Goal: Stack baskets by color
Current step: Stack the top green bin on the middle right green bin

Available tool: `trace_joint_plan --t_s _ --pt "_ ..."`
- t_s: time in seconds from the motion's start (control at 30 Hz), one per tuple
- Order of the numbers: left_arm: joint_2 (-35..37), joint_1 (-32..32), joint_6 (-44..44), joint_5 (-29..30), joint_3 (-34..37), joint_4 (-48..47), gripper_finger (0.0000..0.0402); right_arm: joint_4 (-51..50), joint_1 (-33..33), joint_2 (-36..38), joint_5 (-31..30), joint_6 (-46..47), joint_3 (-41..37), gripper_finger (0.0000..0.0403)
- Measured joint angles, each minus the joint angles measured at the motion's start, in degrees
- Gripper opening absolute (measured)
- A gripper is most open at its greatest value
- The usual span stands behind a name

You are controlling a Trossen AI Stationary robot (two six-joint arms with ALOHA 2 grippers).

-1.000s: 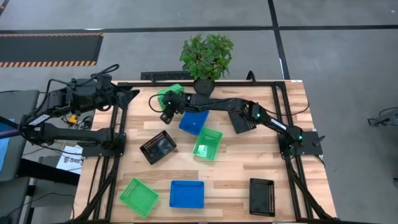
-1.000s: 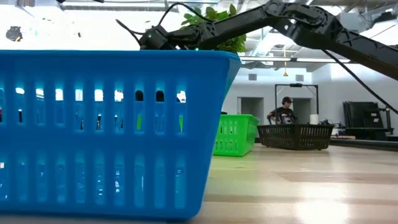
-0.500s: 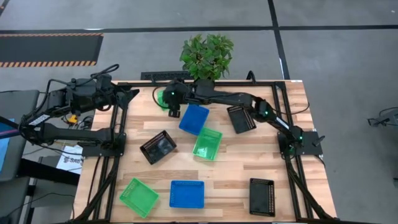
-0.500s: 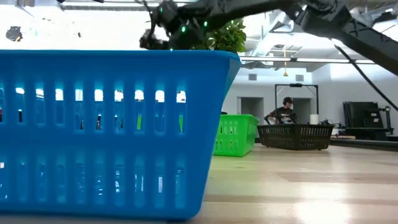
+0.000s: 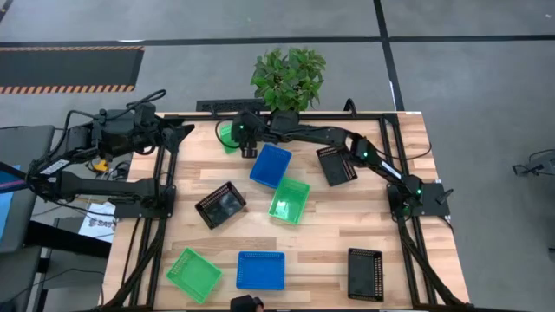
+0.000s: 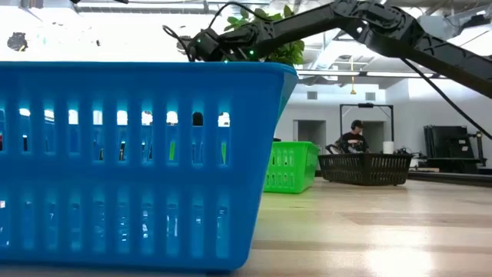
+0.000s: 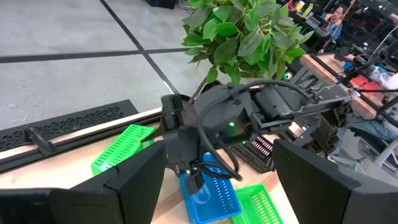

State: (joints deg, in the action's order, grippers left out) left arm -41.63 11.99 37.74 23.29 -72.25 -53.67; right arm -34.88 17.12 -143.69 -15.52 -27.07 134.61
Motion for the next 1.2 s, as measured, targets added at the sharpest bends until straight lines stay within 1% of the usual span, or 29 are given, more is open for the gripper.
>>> trace_joint_plan --t_s 0.1,0.23,0.6,0.73,0.83,0.93,1.03,1.13,1.2 --pt "0.0 0.0 0.0 0.0 0.0 0.0 0.0281 0.1 0.0 0.2 -0.5 -0.1 0.0 0.023" --pt "0.0 0.0 0.0 0.6 0.0 0.0 0.0281 2.0 -0.2 0.5 -1.6 -3.3 0.0 0.023" --pt "0.0 0.0 -0.3 1.5 0.0 0.0 0.0281 2.2 1.4 -2.0 -1.4 -3.0 0.0 0.023" --pt "0.0 0.0 -0.3 1.5 0.0 0.0 0.0281 1.8 0.7 -1.9 -1.6 -2.7 0.0 0.0217" --pt "0.0 0.0 -0.3 1.5 0.0 0.0 0.0281 1.3 0.0 -1.9 -1.6 -3.0 0.1 0.0197" --pt "0.0 0.0 -0.3 1.5 0.0 0.0 0.0281 0.4 -0.9 -1.9 -2.1 -3.0 0.1 0.0166" --pt "0.0 0.0 -0.3 1.5 0.0 0.0 0.0281 -0.5 -1.8 -1.8 -5.0 -3.0 0.1 0.012" --pt "0.0 0.0 -0.2 1.6 0.0 0.0 0.0281 -1.2 -2.5 -1.8 -6.6 -3.0 0.1 0.0069" --pt "0.0 0.0 -0.2 1.6 0.0 0.0 0.0281 -1.9 -2.9 -1.8 -9.0 -3.2 0.1 0.0036"
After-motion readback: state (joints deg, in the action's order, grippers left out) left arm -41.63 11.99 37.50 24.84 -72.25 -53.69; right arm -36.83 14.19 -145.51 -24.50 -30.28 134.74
